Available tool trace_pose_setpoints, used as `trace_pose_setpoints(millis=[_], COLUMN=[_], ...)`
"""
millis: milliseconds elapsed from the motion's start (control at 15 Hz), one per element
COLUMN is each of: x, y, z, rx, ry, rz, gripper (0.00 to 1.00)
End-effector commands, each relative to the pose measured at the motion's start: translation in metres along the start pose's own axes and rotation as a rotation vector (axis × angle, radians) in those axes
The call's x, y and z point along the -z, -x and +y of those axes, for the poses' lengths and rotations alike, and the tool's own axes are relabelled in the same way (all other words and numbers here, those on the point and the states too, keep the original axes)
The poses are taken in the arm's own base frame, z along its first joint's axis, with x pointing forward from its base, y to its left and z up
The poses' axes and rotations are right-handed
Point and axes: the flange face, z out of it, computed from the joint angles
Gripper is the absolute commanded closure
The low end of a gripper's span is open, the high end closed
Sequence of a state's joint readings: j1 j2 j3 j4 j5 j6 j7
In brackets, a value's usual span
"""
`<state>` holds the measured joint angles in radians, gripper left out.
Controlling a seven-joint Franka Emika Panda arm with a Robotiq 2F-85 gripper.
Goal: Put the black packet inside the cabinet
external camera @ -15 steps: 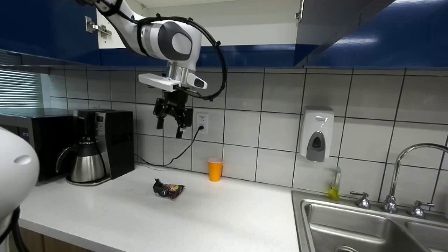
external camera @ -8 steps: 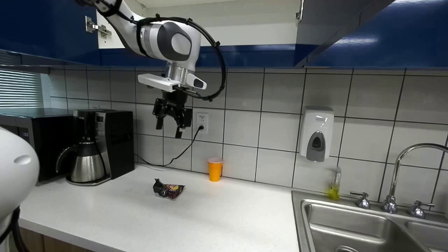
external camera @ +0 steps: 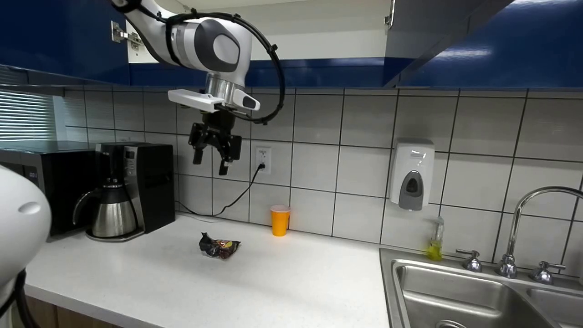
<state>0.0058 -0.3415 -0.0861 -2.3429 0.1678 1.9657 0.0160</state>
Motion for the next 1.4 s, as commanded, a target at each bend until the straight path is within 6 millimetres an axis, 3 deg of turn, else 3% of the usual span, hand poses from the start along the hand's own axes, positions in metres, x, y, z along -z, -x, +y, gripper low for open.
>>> trace_pose_setpoints(millis=[0,267,467,867,1333], x=[0.012,0.016,0.011,-0.021,-0.078], y=[0.033,0.057,0.062,0.046,0.024], z=[-0.009,-0.011,-0.005,0.022,0.037], rx=[-0.015,-0.024,-0.023,-0.004,0.047], ry=[0.016,0.029,0.040,0.075,0.085], rz=[-0.035,-0.079,-0.095,-0.093,-0.121], gripper=[0.00,0.00,0.00,0.00,0.00])
